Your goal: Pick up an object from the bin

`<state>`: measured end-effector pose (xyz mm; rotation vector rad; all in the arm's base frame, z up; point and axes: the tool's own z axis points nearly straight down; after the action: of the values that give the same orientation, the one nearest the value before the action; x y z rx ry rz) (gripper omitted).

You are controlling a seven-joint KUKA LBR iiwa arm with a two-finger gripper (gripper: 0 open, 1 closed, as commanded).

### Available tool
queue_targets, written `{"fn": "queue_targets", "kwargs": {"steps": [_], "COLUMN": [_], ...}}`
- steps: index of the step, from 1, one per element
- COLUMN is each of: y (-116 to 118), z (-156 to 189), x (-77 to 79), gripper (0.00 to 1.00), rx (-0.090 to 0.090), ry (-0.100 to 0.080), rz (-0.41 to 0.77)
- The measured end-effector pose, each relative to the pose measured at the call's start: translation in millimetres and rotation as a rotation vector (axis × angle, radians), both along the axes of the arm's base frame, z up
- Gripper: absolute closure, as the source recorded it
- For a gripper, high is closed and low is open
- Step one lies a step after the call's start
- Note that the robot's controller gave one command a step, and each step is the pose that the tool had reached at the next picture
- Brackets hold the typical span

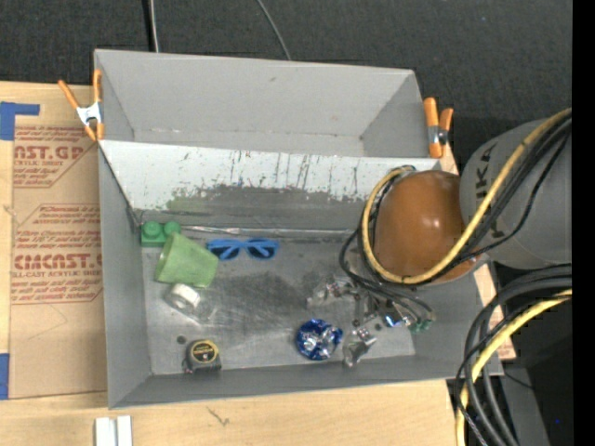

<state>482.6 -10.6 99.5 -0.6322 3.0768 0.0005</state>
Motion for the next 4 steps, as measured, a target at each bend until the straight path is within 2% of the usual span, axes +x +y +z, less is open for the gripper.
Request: {"fn": "queue_targets", "kwargs": {"steps": [1,2,3,4], "y": [5,6,8,8], "z": [-25,-22,-21,2], "x": [4.5,7.6,9.8,10.3], "gripper": [0.00,0.00,1.00,1.00], "rx": [0.002,0.000,0.004,0.000], "ry": [-0.027,-0.010,-0.019,-0.002], "rz": [0.004,0.003,0.004,0.003]}}
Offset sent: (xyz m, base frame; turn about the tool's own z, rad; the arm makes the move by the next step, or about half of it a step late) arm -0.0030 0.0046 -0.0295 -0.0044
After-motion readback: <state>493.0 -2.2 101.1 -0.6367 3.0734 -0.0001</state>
